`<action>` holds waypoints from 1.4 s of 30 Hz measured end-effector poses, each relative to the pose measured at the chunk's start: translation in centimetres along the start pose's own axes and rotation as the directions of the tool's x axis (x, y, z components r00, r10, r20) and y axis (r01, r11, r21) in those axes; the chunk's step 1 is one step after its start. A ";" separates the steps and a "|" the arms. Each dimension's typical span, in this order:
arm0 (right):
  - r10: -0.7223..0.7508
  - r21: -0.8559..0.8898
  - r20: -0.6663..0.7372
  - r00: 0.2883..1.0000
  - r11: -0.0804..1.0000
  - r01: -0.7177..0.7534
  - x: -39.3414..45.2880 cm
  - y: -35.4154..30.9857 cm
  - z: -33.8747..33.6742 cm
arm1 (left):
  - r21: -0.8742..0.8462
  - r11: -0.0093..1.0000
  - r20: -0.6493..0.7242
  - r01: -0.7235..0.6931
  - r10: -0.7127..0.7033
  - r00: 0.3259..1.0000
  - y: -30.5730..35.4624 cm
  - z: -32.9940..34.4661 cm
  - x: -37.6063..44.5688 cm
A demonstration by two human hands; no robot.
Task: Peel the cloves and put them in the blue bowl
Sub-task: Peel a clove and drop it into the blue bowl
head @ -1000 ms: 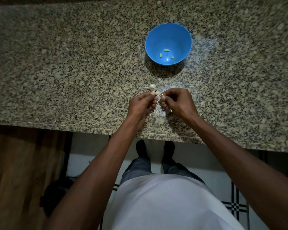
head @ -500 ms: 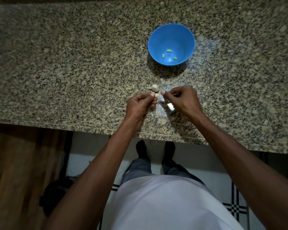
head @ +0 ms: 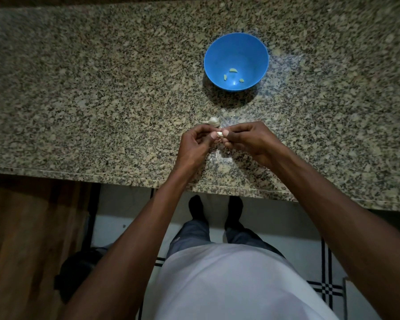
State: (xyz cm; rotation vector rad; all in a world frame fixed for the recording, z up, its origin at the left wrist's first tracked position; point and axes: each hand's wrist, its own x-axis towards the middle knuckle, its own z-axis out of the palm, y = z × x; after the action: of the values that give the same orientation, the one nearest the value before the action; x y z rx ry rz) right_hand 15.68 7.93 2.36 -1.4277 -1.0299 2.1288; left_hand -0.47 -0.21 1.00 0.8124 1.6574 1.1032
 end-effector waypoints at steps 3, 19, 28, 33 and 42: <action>0.064 0.094 -0.009 0.998 0.994 -0.063 -0.2 -0.2 -0.1 | 0.120 0.983 0.048 -0.138 0.133 0.990 0.4 -0.3 0.0; -0.503 -0.596 0.012 0.864 0.690 0.410 -0.7 0.5 0.4 | 0.520 0.815 0.067 -0.256 0.259 0.963 1.2 -0.9 0.3; -0.663 -0.728 0.198 0.722 0.394 0.561 -0.6 0.9 0.2 | 0.171 0.982 0.133 0.082 -0.105 0.986 1.6 -1.4 0.3; -0.605 -0.666 0.057 0.795 0.570 0.481 -0.6 1.8 0.3 | 0.127 0.970 -0.046 0.205 -0.201 0.979 1.3 -0.2 0.1; -0.330 -0.197 -0.247 0.911 0.938 0.287 -1.2 2.4 1.3 | 0.316 0.949 -0.299 0.008 0.092 0.950 0.6 2.2 -0.9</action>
State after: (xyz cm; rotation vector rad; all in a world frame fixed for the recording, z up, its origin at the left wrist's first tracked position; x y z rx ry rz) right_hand 15.22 5.08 1.59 -1.4674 -1.2390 1.6023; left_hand 1.94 -0.12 1.56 0.9133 2.1284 1.0506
